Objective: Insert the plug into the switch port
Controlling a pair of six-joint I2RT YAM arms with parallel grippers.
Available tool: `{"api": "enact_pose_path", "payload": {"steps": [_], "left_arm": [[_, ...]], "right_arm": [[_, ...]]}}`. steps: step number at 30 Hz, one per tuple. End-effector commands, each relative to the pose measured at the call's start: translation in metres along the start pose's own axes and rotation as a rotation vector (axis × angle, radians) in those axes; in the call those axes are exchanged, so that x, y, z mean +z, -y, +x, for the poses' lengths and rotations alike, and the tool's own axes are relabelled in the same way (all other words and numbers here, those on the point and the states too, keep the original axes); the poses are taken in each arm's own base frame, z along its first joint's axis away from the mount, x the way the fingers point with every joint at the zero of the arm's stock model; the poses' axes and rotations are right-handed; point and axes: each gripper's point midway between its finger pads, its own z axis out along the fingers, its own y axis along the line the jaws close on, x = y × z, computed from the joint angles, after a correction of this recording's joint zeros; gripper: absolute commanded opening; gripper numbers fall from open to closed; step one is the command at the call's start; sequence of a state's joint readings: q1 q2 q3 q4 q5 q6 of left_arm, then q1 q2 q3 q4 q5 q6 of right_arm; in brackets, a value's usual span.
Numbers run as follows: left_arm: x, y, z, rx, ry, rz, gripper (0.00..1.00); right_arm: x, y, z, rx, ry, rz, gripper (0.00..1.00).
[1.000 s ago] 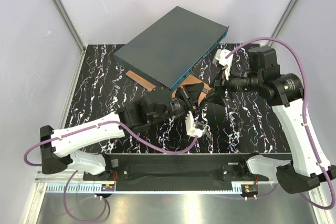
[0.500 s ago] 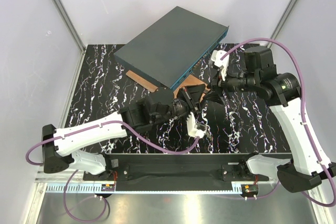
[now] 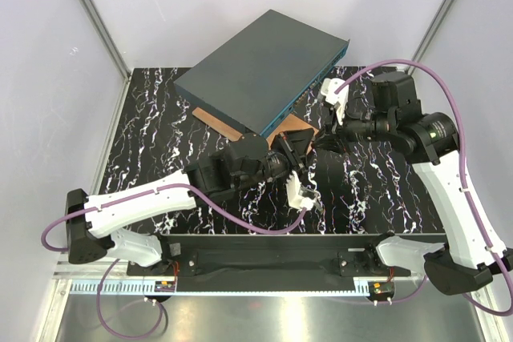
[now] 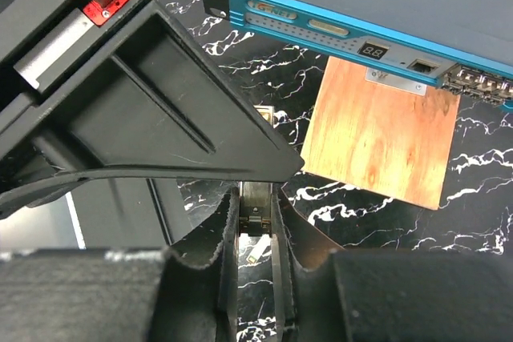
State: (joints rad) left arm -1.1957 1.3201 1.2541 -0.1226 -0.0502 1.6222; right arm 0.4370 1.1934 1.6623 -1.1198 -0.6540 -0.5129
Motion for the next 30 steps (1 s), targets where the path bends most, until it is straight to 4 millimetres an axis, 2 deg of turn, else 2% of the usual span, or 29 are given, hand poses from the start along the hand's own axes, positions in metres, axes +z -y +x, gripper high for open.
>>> {"api": "enact_pose_path", "payload": {"steps": [1, 3, 6, 10, 11, 13, 14, 16, 17, 19, 20, 21, 22, 23, 26, 27, 30], "left_arm": [[-0.008, -0.026, -0.001, -0.052, 0.003, -0.065, 0.18], [-0.014, -0.026, 0.002, -0.103, -0.007, -0.069, 0.38], [-0.025, -0.03, 0.008, -0.205, -0.031, -0.084, 0.52], [-0.051, -0.05, 0.02, -0.382, -0.039, -0.124, 0.58], [-0.065, -0.067, 0.027, -0.488, -0.038, -0.181, 0.6], [-0.076, -0.077, 0.036, -0.619, -0.043, -0.205, 0.61], [-0.088, -0.095, 0.053, -0.747, -0.059, -0.265, 0.62], [-0.093, -0.102, 0.07, -0.873, -0.075, -0.295, 0.63], [-0.106, -0.113, 0.094, -0.994, -0.109, -0.361, 0.63], [-0.1, -0.108, 0.108, -1.118, -0.117, -0.332, 0.64], [-0.104, -0.104, 0.127, -1.236, -0.153, -0.356, 0.62], [-0.108, -0.109, 0.129, -1.29, -0.142, -0.346, 0.6], [-0.101, -0.1, 0.138, -1.346, -0.165, -0.326, 0.59], [-0.103, -0.096, 0.147, -1.409, -0.184, -0.333, 0.57], [-0.095, -0.08, 0.157, -1.511, -0.219, -0.287, 0.48], [-0.093, -0.077, 0.156, -1.532, -0.21, -0.27, 0.42], [-0.083, -0.062, 0.163, -1.594, -0.222, -0.239, 0.3]], "right_arm": [[-0.01, 0.006, -0.011, -0.056, 0.042, 0.069, 0.0], [-0.01, 0.011, -0.012, -0.046, 0.048, 0.1, 0.0], [-0.015, 0.02, -0.008, -0.015, 0.04, 0.148, 0.0], [-0.02, 0.032, 0.004, 0.037, 0.017, 0.205, 0.0], [-0.019, 0.036, 0.01, 0.057, 0.004, 0.216, 0.0], [-0.022, 0.05, 0.02, 0.106, -0.019, 0.268, 0.0], [-0.021, 0.056, 0.025, 0.118, -0.034, 0.282, 0.0], [-0.021, 0.07, 0.033, 0.133, -0.062, 0.32, 0.0], [-0.02, 0.074, 0.034, 0.132, -0.071, 0.331, 0.0], [-0.015, 0.085, 0.039, 0.138, -0.097, 0.346, 0.0], [-0.014, 0.088, 0.039, 0.133, -0.101, 0.348, 0.0], [-0.011, 0.093, 0.04, 0.132, -0.11, 0.352, 0.0], [-0.006, 0.098, 0.042, 0.137, -0.123, 0.345, 0.0], [-0.004, 0.101, 0.04, 0.13, -0.12, 0.345, 0.0], [0.004, 0.119, 0.041, 0.133, -0.126, 0.378, 0.0], [0.005, 0.127, 0.044, 0.142, -0.135, 0.403, 0.0], [0.008, 0.139, 0.035, 0.137, -0.107, 0.437, 0.0]]}}
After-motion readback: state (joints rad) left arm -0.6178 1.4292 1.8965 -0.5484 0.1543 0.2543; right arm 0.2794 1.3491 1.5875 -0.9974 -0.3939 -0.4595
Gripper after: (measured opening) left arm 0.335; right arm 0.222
